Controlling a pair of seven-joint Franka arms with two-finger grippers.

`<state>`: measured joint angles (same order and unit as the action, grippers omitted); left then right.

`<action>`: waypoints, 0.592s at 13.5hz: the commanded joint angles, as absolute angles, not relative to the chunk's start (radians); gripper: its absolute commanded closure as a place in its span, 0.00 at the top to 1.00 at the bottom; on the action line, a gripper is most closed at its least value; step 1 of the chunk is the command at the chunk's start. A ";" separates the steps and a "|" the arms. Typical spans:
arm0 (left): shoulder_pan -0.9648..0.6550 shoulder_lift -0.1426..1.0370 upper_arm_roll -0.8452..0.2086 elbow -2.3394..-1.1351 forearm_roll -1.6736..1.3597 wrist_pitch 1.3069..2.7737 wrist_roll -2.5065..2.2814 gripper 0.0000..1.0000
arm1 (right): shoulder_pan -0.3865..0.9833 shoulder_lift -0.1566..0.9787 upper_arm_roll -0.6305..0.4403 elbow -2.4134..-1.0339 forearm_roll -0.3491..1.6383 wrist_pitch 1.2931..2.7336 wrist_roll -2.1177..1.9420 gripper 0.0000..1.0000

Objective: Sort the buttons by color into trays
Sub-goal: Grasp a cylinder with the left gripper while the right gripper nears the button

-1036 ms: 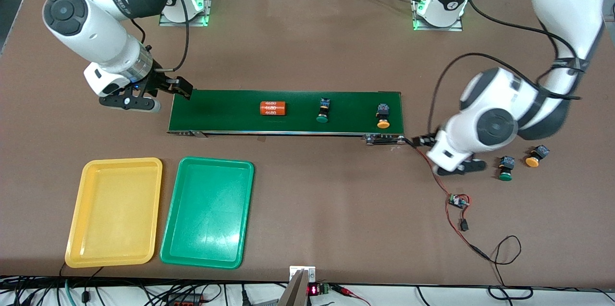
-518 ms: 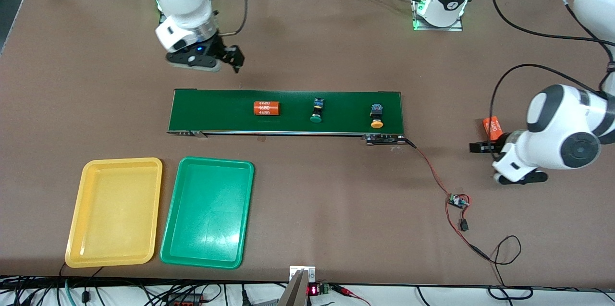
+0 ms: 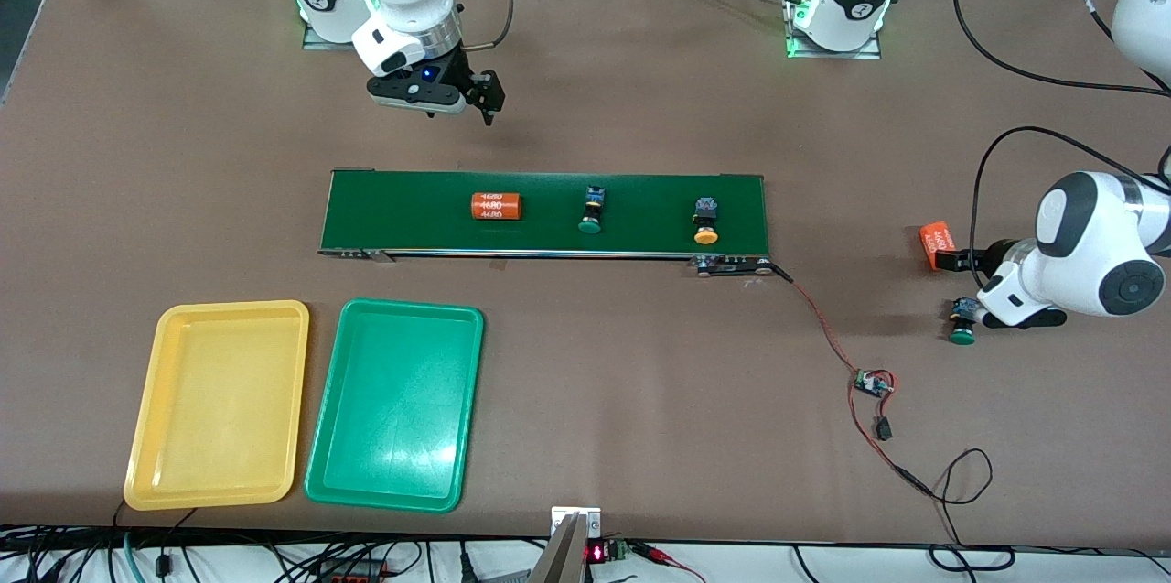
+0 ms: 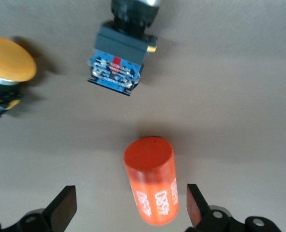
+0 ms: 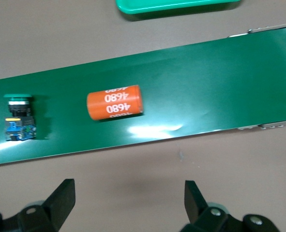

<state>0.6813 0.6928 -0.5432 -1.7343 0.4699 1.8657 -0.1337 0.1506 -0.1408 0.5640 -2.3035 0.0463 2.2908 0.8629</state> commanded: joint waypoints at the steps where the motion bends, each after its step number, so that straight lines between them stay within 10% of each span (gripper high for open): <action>1: 0.689 0.670 -0.529 -1.827 0.462 1.975 -0.114 0.97 | 0.155 -0.075 0.584 -2.306 0.049 2.391 0.890 1.00; 5: 0.690 0.661 -0.514 -1.873 0.463 2.051 -0.110 0.43 | 0.219 0.030 0.581 -2.266 0.011 2.454 0.972 1.00; 8: 0.684 0.631 -0.528 -1.864 0.462 2.007 -0.112 0.21 | 0.225 0.106 0.580 -2.212 -0.098 2.451 1.011 1.00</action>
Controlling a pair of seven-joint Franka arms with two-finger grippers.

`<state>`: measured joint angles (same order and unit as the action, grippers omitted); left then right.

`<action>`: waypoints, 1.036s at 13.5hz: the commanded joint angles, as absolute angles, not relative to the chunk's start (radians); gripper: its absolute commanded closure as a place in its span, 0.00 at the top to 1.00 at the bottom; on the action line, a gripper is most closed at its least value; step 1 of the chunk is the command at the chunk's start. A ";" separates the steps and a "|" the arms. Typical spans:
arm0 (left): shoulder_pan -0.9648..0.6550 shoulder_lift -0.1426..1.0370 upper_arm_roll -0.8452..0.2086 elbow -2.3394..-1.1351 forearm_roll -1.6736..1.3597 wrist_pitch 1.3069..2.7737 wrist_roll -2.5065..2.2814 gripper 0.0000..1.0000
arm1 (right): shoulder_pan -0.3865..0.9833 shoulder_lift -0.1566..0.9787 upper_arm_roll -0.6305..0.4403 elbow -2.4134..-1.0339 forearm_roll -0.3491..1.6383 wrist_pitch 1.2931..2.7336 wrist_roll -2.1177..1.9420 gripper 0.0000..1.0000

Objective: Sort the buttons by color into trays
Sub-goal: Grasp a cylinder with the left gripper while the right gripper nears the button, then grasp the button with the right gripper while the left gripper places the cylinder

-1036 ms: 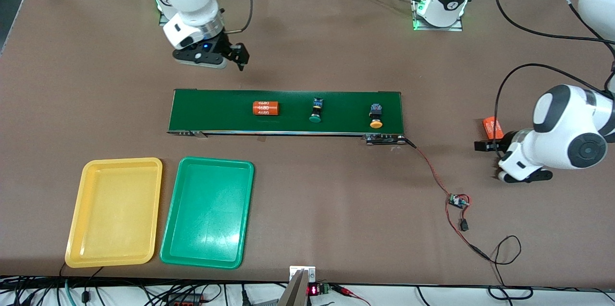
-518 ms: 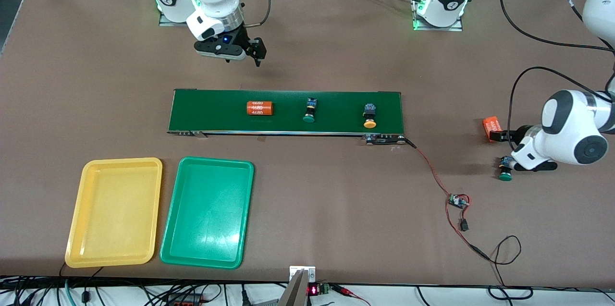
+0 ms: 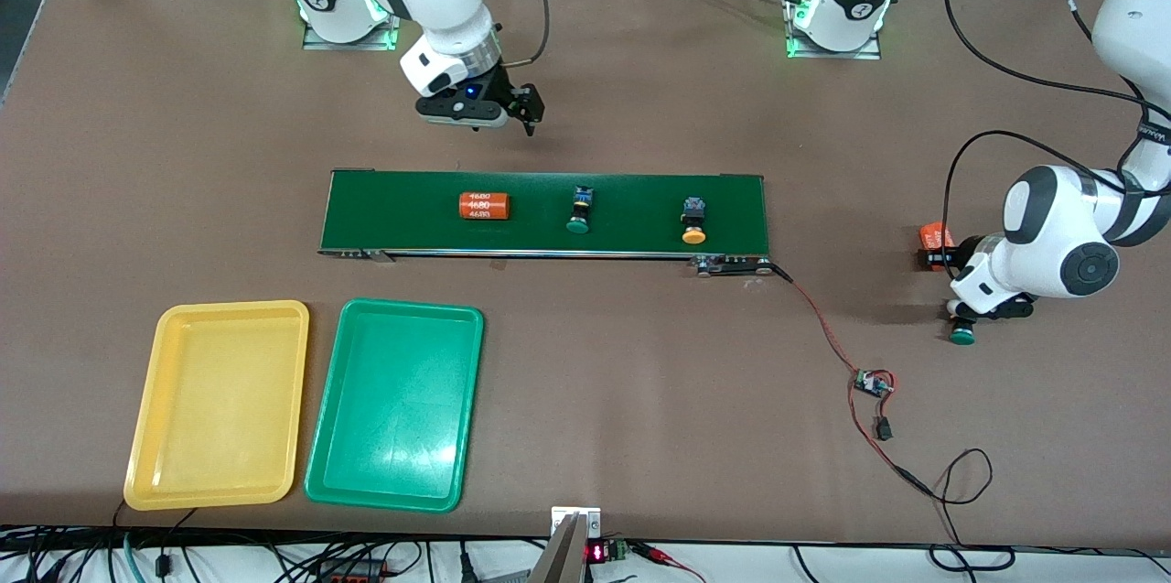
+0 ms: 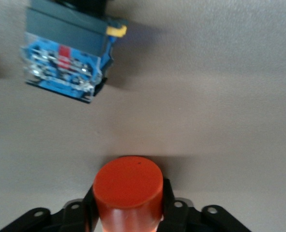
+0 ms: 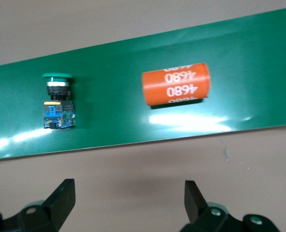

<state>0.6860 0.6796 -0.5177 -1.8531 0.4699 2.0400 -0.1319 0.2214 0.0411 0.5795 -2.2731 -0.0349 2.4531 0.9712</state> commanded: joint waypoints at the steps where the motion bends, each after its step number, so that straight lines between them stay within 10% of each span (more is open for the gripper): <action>1: 0.684 0.620 -0.543 -1.862 0.460 1.996 -0.112 0.21 | 0.232 0.127 0.578 -2.189 -0.121 2.444 1.015 1.00; 14: 0.566 0.578 -0.945 -1.816 0.394 1.893 0.395 0.21 | 0.394 0.340 0.451 -1.965 -0.282 2.304 1.144 1.00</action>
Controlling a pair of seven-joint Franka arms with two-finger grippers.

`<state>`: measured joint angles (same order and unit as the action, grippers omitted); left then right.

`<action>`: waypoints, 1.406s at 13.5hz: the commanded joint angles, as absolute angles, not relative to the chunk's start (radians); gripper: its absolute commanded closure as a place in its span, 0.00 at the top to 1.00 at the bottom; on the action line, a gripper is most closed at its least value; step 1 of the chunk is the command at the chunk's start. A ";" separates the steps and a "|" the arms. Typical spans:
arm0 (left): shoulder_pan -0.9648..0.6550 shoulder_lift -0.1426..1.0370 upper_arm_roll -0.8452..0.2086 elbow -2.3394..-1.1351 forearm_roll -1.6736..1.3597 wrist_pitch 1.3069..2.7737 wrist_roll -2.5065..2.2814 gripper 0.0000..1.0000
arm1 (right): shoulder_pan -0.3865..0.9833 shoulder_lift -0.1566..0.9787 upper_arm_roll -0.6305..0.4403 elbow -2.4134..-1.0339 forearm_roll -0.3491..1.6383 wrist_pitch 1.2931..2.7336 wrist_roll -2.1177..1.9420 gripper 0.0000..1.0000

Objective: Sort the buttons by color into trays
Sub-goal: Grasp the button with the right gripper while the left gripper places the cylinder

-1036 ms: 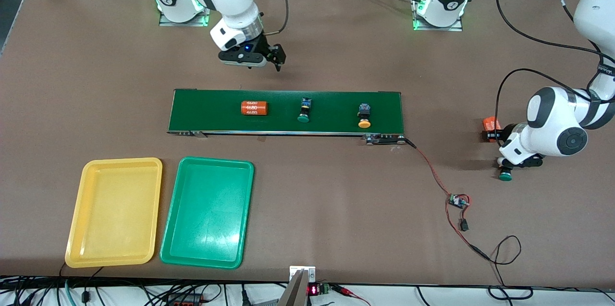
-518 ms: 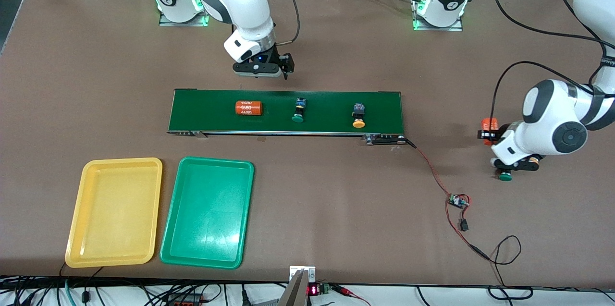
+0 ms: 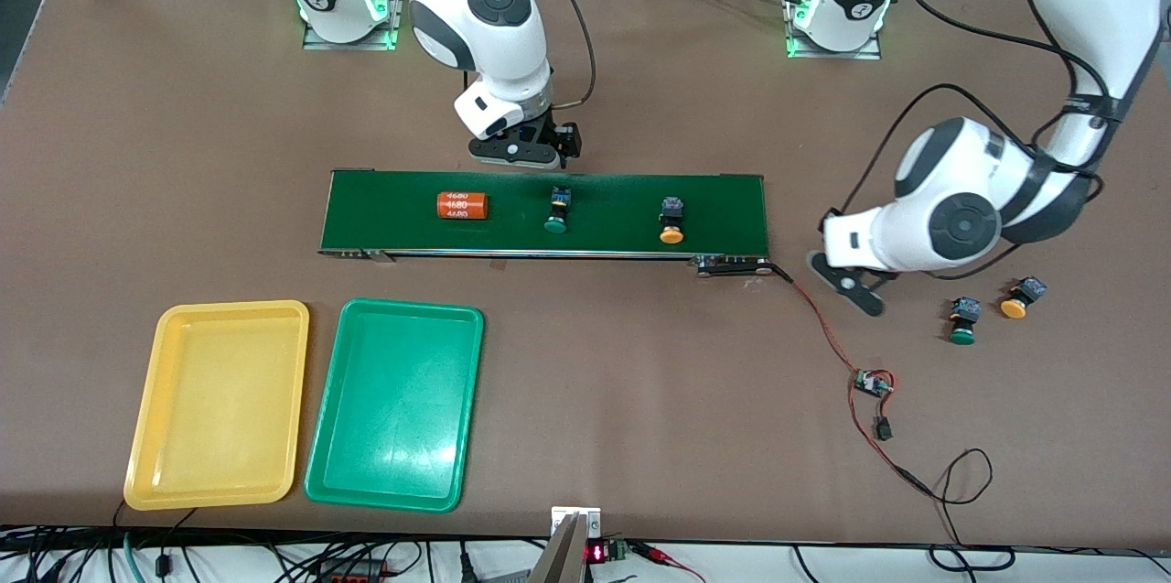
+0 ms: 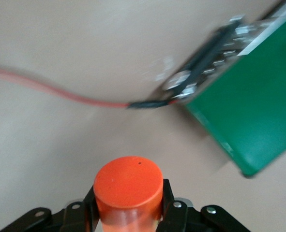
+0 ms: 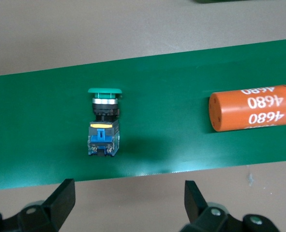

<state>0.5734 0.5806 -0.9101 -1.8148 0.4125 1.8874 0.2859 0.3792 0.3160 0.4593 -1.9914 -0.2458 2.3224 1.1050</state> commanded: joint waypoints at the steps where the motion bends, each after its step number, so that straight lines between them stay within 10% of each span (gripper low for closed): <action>1: 0.534 0.580 -0.953 -1.822 0.391 1.893 0.453 0.21 | 0.394 0.351 0.451 -1.964 -0.294 2.306 1.153 1.00; 12: 0.394 0.592 -0.953 -1.997 0.472 2.109 0.583 0.22 | 0.433 0.446 0.354 -1.902 -0.311 2.382 1.158 1.00; 13: 0.391 0.595 -0.953 -1.999 0.477 2.112 0.580 0.28 | 0.434 0.448 0.354 -1.902 -0.311 2.382 1.158 1.00; 15: 0.388 0.603 -0.954 -1.996 0.477 2.112 0.581 1.00 | 0.437 0.453 0.354 -1.904 -0.313 2.385 1.158 1.00; 19: 0.397 0.569 -0.954 -1.980 0.466 2.102 0.569 1.00 | 0.434 0.468 0.345 -1.911 -0.321 2.385 1.152 1.00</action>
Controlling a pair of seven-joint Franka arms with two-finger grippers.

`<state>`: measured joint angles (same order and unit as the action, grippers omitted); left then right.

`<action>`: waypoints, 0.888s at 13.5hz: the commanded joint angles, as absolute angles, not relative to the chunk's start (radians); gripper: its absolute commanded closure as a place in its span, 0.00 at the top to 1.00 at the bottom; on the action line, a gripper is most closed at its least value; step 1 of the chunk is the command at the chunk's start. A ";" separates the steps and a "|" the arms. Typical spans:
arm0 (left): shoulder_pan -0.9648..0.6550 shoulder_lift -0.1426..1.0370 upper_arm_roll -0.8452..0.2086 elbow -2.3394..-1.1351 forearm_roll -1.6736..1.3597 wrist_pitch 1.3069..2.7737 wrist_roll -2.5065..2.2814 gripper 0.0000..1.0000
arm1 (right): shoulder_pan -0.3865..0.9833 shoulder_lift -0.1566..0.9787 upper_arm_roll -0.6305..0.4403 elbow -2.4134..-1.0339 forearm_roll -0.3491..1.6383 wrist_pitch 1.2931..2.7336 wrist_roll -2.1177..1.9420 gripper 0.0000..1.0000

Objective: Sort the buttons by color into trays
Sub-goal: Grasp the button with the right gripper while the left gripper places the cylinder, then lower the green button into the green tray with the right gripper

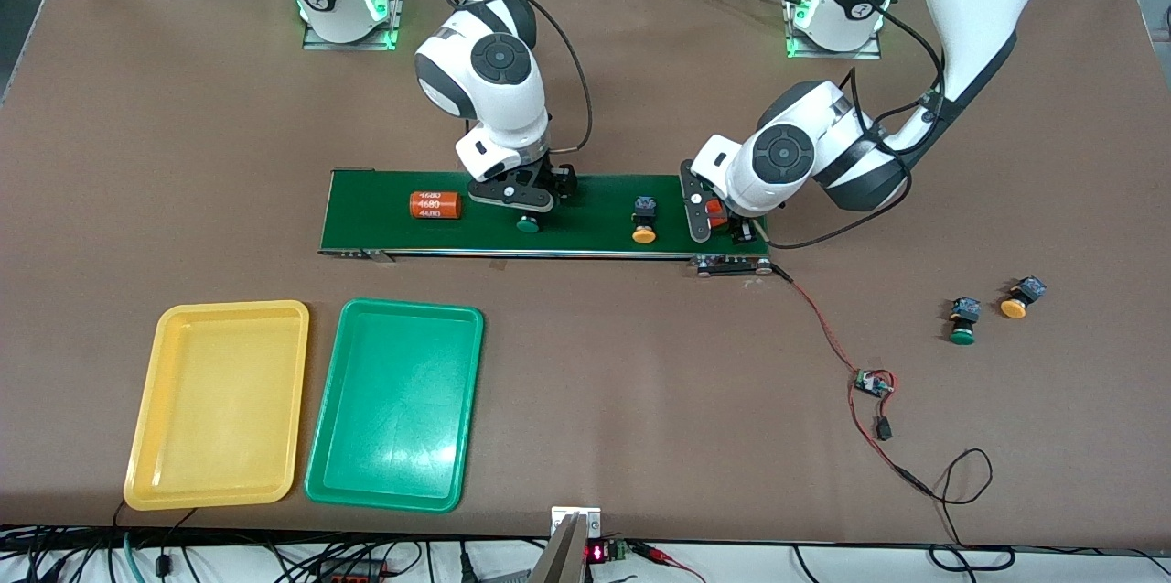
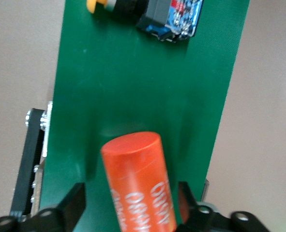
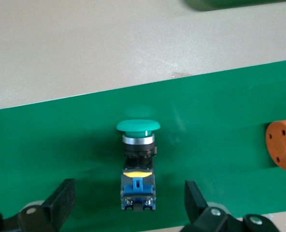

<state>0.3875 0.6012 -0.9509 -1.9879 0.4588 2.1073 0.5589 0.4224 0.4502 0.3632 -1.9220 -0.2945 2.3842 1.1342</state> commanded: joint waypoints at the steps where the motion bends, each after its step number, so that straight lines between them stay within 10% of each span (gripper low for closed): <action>1: 0.406 0.552 -0.953 -1.974 0.460 2.100 0.563 1.00 | 0.434 0.469 0.342 -1.914 -0.325 2.384 1.151 0.94; 6: 0.413 0.444 -0.818 -1.928 0.307 2.074 0.491 1.00 | 0.436 0.472 0.325 -1.937 -0.336 2.382 1.108 0.62; 10: 0.385 0.364 -0.608 -1.914 0.209 2.082 0.437 1.00 | 0.434 0.477 0.305 -1.937 -0.334 2.378 1.054 0.04; 12: 0.310 0.333 -0.461 -1.890 0.143 2.080 0.433 1.00 | 0.426 0.462 0.284 -1.930 -0.327 2.375 1.031 0.00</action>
